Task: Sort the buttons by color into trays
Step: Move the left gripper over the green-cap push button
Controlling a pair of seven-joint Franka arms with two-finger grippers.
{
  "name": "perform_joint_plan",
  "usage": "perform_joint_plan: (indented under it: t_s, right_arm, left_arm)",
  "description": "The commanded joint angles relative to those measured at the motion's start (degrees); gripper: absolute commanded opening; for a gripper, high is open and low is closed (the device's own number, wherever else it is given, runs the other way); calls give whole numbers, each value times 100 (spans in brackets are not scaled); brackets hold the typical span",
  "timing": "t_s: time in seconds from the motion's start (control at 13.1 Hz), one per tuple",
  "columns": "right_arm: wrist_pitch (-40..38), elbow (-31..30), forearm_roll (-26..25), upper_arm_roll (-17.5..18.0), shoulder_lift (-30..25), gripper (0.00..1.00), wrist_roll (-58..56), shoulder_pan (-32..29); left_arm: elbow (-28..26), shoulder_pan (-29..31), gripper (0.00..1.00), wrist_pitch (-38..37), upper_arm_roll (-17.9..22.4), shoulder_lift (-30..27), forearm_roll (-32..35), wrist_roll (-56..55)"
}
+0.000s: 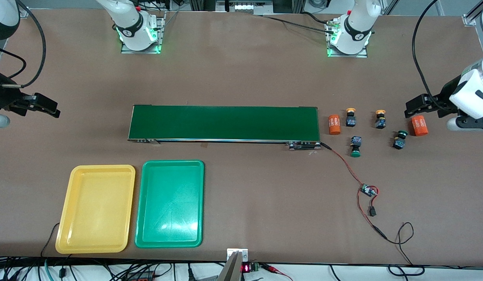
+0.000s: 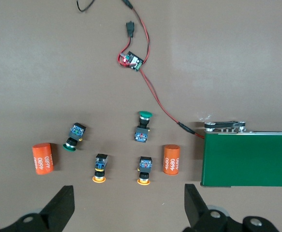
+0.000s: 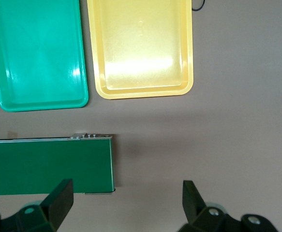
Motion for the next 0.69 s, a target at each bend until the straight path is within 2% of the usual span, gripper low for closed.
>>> perform_joint_plan:
  t_s: [0.0,0.15,0.38,0.61]
  right_arm:
    - [-37,135,-19,14,96,100,-29,-20]
    - [-37,135,-27,22,122,100,-30,-20]
    - [-37,135,-19,22,122,100,-30,-20]
    - [-37,135,-19,22,122,100,-30,-20]
  left_arm:
    - [-663,-34,100,491,6,-33,99,124]
    - [-1086,-52,100,1097,14,133,99,133]
    - [-1430,-70,100,2064,5,783,99,168]
    - [-1519,-43,100,2392,5,1311,99,334]
